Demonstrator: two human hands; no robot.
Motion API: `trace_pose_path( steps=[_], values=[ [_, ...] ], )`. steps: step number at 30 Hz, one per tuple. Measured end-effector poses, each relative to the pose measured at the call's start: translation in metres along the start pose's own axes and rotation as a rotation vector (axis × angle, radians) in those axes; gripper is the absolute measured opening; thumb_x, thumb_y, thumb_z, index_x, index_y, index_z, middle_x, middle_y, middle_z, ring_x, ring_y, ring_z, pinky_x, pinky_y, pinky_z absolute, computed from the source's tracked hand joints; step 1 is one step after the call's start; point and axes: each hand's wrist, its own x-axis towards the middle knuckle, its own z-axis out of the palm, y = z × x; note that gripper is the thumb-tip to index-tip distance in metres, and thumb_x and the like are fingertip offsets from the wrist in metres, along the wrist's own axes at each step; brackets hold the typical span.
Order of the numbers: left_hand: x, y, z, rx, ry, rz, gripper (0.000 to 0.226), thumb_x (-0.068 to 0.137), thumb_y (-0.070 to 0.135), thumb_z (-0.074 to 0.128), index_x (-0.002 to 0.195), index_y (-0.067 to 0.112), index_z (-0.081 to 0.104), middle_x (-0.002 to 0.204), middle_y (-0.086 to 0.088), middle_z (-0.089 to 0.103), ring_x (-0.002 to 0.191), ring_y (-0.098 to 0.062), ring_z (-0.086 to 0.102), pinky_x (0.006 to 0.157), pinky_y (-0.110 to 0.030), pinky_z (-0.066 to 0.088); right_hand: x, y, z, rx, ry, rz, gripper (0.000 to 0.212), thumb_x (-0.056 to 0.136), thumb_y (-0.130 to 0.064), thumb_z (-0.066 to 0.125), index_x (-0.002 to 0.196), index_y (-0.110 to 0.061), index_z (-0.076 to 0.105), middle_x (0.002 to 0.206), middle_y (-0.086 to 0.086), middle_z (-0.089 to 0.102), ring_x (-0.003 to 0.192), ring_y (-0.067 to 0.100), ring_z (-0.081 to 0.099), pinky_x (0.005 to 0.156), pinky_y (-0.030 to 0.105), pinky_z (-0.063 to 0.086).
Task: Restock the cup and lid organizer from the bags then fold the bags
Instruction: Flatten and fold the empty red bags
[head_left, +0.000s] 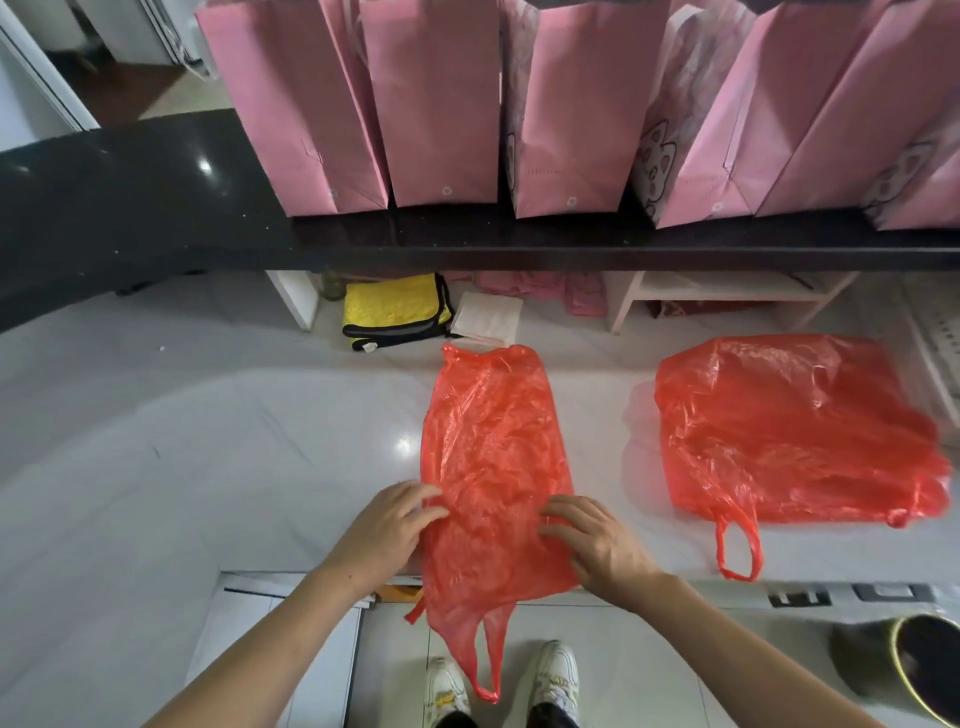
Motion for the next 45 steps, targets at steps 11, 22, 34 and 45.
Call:
trace_pose_path(
  steps=[11, 22, 34, 45],
  values=[
    [-0.041, 0.001, 0.024, 0.064, -0.405, 0.035, 0.077, 0.092, 0.046, 0.062, 0.16, 0.039, 0.025, 0.168, 0.011, 0.024, 0.157, -0.013, 0.017, 0.125, -0.04, 0.014, -0.035, 0.014, -0.004, -0.03, -0.201, -0.015, 0.077, 0.077, -0.014, 0.059, 0.153, -0.024, 0.049, 0.165, -0.004, 0.038, 0.156, 0.014, 0.028, 0.126, 0.032, 0.024],
    [-0.02, 0.023, 0.024, -0.25, -0.017, -0.171, 0.026, 0.088, 0.033, 0.058, 0.105, 0.033, 0.077, 0.115, 0.016, 0.068, 0.105, -0.008, 0.058, 0.096, -0.028, 0.045, -0.026, 0.02, 0.004, 0.064, 0.007, 0.054, 0.044, 0.083, -0.014, 0.066, 0.123, -0.029, 0.073, 0.134, -0.014, 0.069, 0.128, 0.005, 0.061, 0.106, 0.026, 0.049],
    [0.006, 0.032, 0.022, -0.488, -0.041, -0.867, 0.059, 0.095, 0.054, 0.063, 0.14, 0.026, 0.036, 0.102, 0.003, 0.074, 0.087, -0.016, 0.071, 0.072, -0.031, 0.055, 0.031, -0.003, -0.005, 0.446, 0.127, 0.86, 0.032, 0.094, -0.032, 0.069, 0.067, -0.024, 0.053, 0.057, -0.004, 0.052, 0.057, 0.016, 0.047, 0.055, 0.036, 0.034],
    [-0.001, 0.04, 0.021, 0.099, 0.212, -0.259, 0.012, 0.098, 0.033, 0.055, 0.103, 0.025, 0.061, 0.105, 0.004, 0.047, 0.089, -0.019, 0.051, 0.076, -0.037, 0.053, 0.055, -0.009, -0.013, 0.251, -0.06, 1.036, 0.042, 0.09, -0.057, 0.061, 0.069, -0.021, 0.057, 0.066, -0.003, 0.063, 0.062, 0.017, 0.061, 0.05, 0.028, 0.038]
  ],
)
